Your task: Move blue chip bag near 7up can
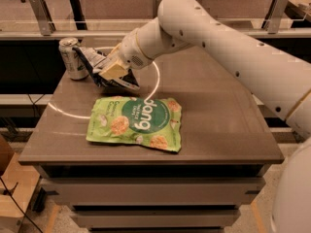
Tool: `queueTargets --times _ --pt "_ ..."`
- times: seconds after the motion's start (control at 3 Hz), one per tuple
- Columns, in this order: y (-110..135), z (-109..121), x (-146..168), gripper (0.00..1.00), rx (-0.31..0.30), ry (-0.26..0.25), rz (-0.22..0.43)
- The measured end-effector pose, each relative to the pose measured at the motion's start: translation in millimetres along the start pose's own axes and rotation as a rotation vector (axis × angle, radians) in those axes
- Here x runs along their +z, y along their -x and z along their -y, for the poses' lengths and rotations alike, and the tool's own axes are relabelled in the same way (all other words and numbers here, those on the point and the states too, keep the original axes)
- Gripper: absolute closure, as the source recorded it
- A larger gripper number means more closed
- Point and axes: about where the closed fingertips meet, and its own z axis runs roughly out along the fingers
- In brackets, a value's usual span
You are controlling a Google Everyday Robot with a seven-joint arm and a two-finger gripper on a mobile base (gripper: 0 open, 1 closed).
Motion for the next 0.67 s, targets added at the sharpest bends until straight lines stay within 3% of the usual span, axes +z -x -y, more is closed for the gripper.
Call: queueTargets --times 0.33,0.67 --pt "-11.2 7.1 10.3 0.12 0.018 -0.019 -0.025" --pt "-10.3 6.0 11.7 0.0 0.017 -0.015 -0.024"
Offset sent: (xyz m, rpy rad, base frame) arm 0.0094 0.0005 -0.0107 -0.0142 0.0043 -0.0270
